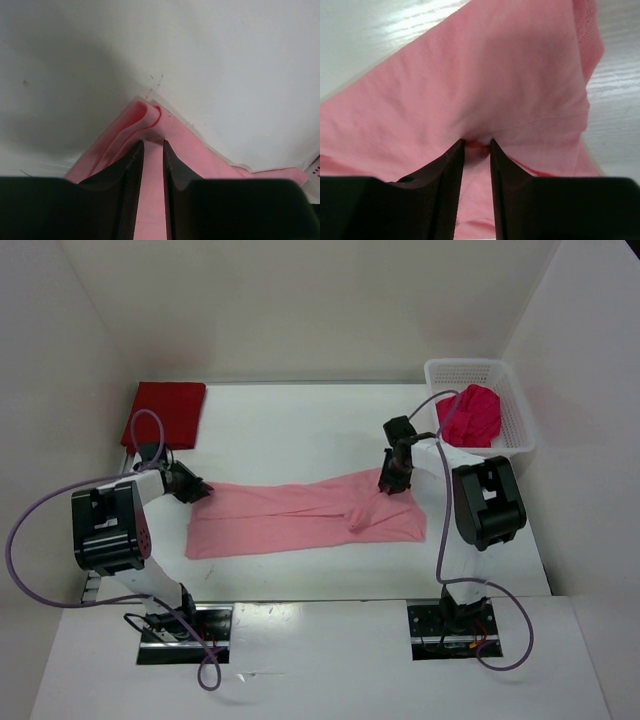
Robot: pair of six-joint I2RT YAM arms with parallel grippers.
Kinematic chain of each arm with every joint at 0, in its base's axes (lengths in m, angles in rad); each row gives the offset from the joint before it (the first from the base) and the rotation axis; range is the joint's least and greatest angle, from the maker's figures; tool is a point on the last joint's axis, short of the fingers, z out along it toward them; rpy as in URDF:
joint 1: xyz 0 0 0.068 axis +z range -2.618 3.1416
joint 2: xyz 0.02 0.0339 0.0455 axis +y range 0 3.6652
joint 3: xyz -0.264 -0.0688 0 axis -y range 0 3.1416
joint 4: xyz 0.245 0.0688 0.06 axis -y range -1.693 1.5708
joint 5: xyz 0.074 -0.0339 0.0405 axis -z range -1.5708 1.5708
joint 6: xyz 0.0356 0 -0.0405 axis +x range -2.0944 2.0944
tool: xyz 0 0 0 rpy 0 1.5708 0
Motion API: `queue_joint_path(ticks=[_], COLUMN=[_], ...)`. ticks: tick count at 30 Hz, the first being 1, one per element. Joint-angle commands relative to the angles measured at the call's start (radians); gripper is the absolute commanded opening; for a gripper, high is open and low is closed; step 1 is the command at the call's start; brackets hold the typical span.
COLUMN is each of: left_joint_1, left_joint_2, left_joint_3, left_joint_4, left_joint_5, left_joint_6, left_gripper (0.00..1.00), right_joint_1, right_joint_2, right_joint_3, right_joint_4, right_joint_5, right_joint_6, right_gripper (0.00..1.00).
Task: Fold and stack the t-shirts
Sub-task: Rotate the tshirt 90 degrees
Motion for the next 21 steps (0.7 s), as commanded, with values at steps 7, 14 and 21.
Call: queue_joint_path(ticks=[7, 14, 21], left_joint_1=[0.082, 0.037, -0.261], left_joint_2=[0.044, -0.167, -0.218], left_joint_3=[0.132, 0.112, 0.05], left_joint_4=[-0.042, -0.028, -0.024], left_joint_5=[-0.029, 0.024, 0.011], left_joint_6=[0.016, -0.009, -0.024], left_gripper=[0.29, 0.31, 0.34], right_joint_1=[0.021, 0.021, 0.056], right_joint_2=[0.057, 0.037, 0.018], right_joint_3=[0.151, 0.163, 0.11], right_joint_4=[0.016, 0.019, 0.006], right_joint_5=[-0.024, -0.033, -0.033], right_joint_6=[-0.037, -0.059, -0.068], right_gripper=[0.4, 0.41, 0.41])
